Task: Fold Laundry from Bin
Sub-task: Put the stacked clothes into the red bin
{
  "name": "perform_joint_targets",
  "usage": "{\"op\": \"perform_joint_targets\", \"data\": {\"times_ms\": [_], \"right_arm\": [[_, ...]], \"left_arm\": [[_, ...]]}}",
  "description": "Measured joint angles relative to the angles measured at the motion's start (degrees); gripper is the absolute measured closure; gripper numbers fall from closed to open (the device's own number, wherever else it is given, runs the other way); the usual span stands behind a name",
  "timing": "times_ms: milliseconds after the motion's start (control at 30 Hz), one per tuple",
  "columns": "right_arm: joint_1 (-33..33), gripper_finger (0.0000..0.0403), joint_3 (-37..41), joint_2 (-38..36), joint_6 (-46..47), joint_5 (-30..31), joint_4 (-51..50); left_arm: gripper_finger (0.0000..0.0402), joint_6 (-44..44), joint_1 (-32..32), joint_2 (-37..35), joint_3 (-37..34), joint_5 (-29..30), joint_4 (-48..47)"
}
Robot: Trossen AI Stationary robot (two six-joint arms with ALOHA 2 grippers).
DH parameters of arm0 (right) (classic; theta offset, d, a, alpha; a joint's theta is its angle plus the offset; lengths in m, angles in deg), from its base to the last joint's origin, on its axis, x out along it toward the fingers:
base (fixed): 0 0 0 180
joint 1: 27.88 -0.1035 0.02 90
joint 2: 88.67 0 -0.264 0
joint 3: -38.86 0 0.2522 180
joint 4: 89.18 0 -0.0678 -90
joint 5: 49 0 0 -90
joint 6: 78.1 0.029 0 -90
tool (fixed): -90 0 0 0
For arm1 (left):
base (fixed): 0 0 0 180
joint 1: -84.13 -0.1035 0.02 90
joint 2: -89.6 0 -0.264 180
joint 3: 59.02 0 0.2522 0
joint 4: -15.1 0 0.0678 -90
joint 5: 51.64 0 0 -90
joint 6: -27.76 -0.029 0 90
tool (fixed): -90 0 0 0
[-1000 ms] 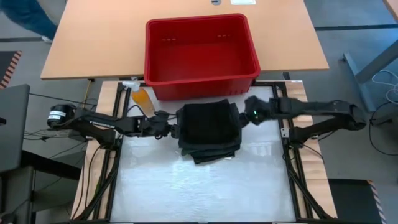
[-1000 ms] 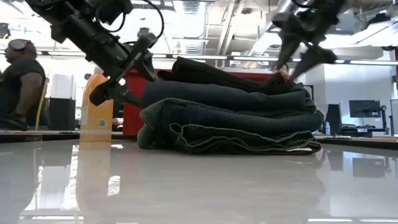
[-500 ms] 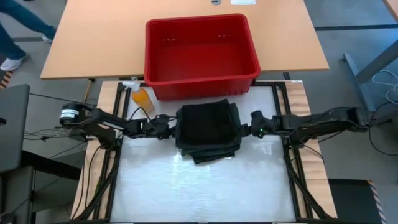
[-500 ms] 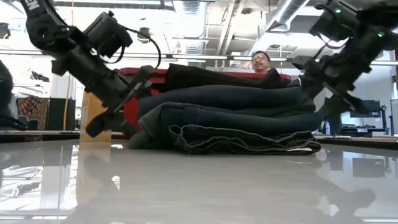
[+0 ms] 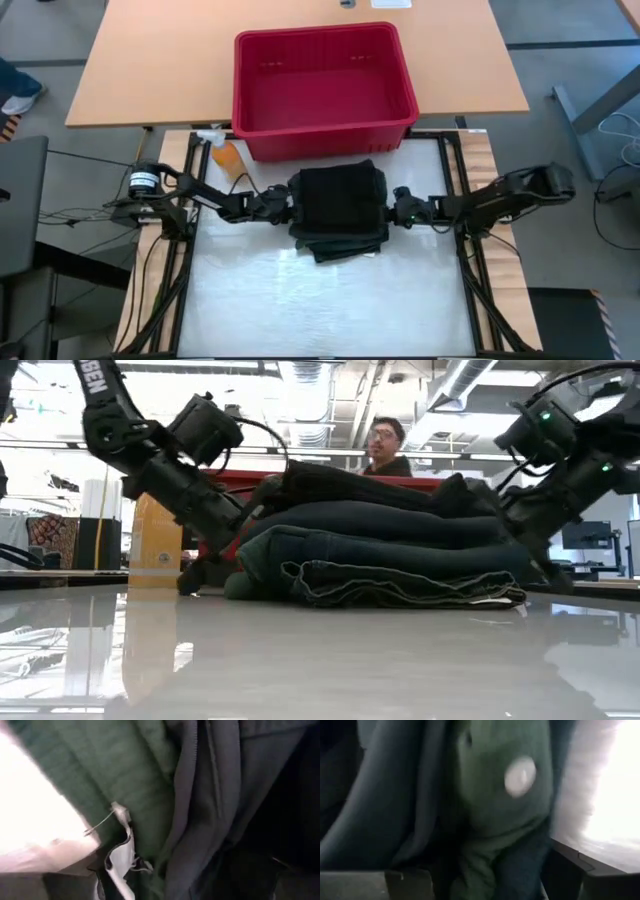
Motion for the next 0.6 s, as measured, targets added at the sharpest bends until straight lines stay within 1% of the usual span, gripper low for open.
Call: {"op": "perform_joint_targets", "data": {"times_ms": [67, 133, 233, 367, 400, 500, 600], "right_arm": [[-0.3, 0.0139, -1.62, 4.57, 1.15, -0.11, 1.31], [-0.75, 0.0149, -3.41, 8.87, 2.72, 0.1, 2.24], [-1.83, 0.0187, -5.42, 13.59, 3.47, 0.48, 5.52], [-2.37, 0.0273, -7.29, 16.31, 1.71, -0.87, 9.07], [-2.38, 0.0285, -7.81, 16.42, 1.26, -1.26, 9.09], [-2.34, 0.0286, -9.3, 16.49, -0.68, -1.97, 8.35], [-2.44, 0.0286, -10.5, 16.4, -2.69, -2.32, 8.21]], "left_arm": [[0.0127, -0.74, -0.07, 0.19, 2.17, -0.71, -2.56], [0.0134, -1.0, -0.33, 0.19, 4.4, -0.99, -7.48], [0.0152, -1.3, -1.18, 0.48, 5.85, -2.45, -12.33], [0.0189, -0.01, -1.91, 3.22, 6.15, -5.26, -10.19], [0.0201, 0.16, -1.92, 3.95, 6.17, -5.96, -8.62], [0.0243, 0.2, -1.81, 4.95, 6.36, -8.1, -4.04], [0.0288, -1.31, -1.6, 5.15, 6.81, -9.11, -1.77]]}}
